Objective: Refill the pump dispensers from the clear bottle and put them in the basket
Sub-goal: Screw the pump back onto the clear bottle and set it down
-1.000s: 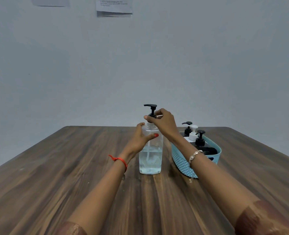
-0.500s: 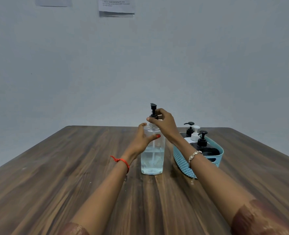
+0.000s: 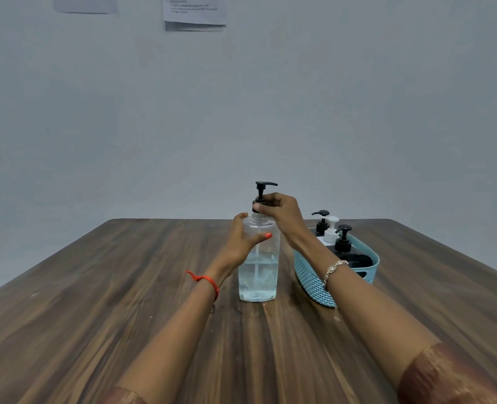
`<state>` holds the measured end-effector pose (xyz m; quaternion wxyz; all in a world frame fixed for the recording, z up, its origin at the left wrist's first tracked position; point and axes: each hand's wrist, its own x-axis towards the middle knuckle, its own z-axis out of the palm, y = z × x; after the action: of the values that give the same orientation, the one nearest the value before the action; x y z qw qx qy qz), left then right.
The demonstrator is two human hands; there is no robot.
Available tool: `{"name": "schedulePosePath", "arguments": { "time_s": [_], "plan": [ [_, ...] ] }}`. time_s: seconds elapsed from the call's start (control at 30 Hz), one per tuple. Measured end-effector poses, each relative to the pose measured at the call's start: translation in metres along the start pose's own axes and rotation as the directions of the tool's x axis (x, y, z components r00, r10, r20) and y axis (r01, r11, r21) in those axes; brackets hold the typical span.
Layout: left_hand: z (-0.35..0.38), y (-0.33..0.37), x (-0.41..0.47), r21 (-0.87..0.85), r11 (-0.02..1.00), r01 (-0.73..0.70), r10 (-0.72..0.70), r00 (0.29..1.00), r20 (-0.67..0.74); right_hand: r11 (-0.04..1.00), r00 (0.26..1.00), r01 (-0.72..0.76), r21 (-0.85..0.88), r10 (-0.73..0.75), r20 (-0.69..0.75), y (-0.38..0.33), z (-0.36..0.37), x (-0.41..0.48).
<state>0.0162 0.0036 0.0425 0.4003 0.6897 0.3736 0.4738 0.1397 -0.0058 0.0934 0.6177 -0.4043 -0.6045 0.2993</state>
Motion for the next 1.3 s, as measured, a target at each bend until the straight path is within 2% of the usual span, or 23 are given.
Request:
{"name": "schedulePosePath", "arguments": {
  "time_s": [0.13, 0.23, 0.3, 0.47, 0.63, 0.83, 1.0, 1.07, 1.2, 1.3],
  "plan": [
    [-0.001, 0.001, -0.002, 0.008, 1.000, -0.005, 0.005, 1.000, 0.009, 0.989, 0.996, -0.019, -0.144, 0.006, -0.093, 0.002, 0.008, -0.001],
    [-0.001, 0.002, -0.002, 0.012, 1.000, 0.008, -0.008, 1.000, -0.003, 0.998, 0.999, -0.042, -0.043, 0.044, 0.033, -0.003, 0.002, 0.001],
    [0.000, 0.001, -0.001, 0.016, 1.000, 0.002, -0.002, 1.000, -0.001, 0.998, 0.995, -0.048, -0.035, 0.051, 0.080, -0.005, -0.002, 0.002],
    [0.000, 0.004, -0.004, 0.023, 1.000, -0.015, 0.015, 1.000, -0.001, 0.990, 0.997, -0.042, -0.138, 0.033, -0.068, -0.003, 0.007, -0.003],
    [0.000, 0.003, -0.003, 0.019, 1.000, 0.004, -0.004, 1.000, -0.014, 0.998, 0.995, -0.057, -0.013, 0.058, 0.079, -0.003, -0.004, -0.001],
    [0.001, 0.007, -0.007, 0.026, 0.999, -0.032, 0.032, 0.999, -0.007, 0.977, 0.992, -0.030, -0.210, 0.003, -0.124, 0.000, 0.011, -0.007],
    [0.000, 0.005, -0.005, 0.028, 1.000, -0.002, 0.002, 1.000, -0.010, 0.994, 0.995, -0.088, -0.071, 0.091, 0.051, -0.003, 0.002, -0.006],
    [0.001, 0.007, -0.007, 0.031, 1.000, 0.000, 0.000, 1.000, -0.011, 0.993, 0.996, -0.085, -0.086, 0.085, -0.002, -0.004, 0.003, -0.007],
    [0.002, 0.011, -0.011, 0.040, 0.998, -0.042, 0.042, 0.999, -0.005, 0.961, 0.981, -0.076, -0.267, 0.024, -0.192, 0.000, 0.019, -0.010],
    [0.001, 0.010, -0.010, 0.037, 0.999, -0.005, 0.005, 1.000, -0.007, 0.987, 0.991, -0.088, -0.134, 0.074, -0.107, -0.001, 0.015, -0.009]
  ]
}}
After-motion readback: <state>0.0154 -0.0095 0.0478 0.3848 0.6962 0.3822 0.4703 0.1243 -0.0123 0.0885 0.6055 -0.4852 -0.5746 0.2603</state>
